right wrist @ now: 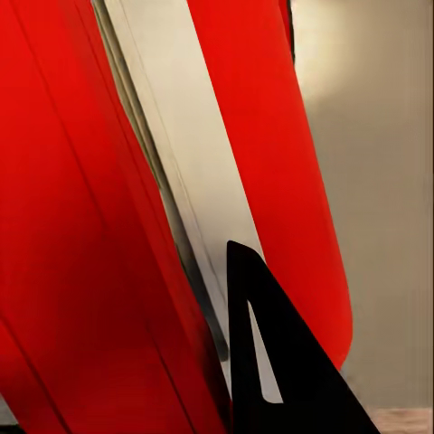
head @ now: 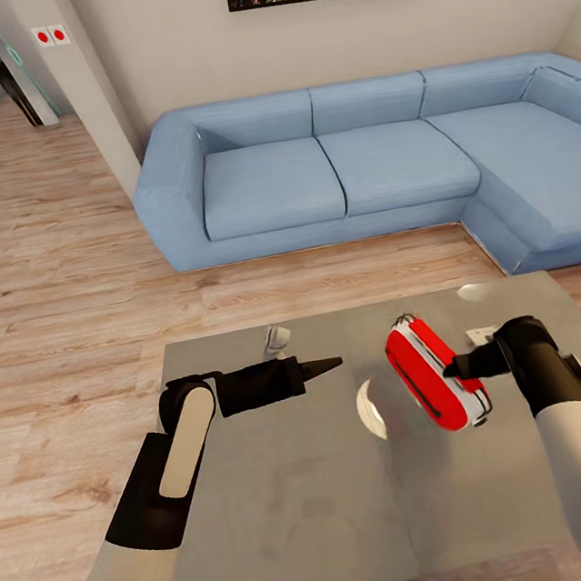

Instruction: Turn on the radio receiver that's on the table in the living room.

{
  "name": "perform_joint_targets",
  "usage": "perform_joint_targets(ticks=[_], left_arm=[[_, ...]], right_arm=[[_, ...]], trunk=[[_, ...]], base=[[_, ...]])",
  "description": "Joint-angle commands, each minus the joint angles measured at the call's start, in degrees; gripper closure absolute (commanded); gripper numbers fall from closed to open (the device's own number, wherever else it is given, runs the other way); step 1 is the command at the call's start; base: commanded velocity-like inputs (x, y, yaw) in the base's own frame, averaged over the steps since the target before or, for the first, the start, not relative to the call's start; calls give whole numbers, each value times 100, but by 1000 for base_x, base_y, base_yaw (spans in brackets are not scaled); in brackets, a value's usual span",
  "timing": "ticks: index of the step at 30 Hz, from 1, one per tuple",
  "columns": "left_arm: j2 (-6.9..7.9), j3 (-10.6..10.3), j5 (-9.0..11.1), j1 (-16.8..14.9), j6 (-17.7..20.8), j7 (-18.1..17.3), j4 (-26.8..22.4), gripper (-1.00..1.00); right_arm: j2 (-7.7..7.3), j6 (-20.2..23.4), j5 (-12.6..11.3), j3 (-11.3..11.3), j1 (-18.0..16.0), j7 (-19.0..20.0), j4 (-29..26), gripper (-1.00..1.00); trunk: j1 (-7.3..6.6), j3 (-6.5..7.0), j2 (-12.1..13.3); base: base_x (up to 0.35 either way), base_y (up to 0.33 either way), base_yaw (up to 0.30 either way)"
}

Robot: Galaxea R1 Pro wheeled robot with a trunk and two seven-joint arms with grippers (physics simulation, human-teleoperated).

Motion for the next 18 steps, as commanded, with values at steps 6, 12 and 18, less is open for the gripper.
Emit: perform_joint_targets(ticks=[6, 12, 18], left_arm=[[-1, -2, -9, 0, -2, 8, 6, 100], [-2, -2, -14, 0, -2, 10, 7, 100], [-2, 3, -14, 0, -2, 10, 7, 100]], right_arm=[[-22, 110, 51, 9, -128, 23, 115, 100], [-34, 124, 65, 102, -139, 233, -506, 100], [-64, 180, 56, 579, -140, 310, -705, 100]], trunk=[[0, 0, -1], [0, 0, -1], [0, 0, -1]], base=[[0, 0, 0], [0, 0, 0], [0, 0, 0]])
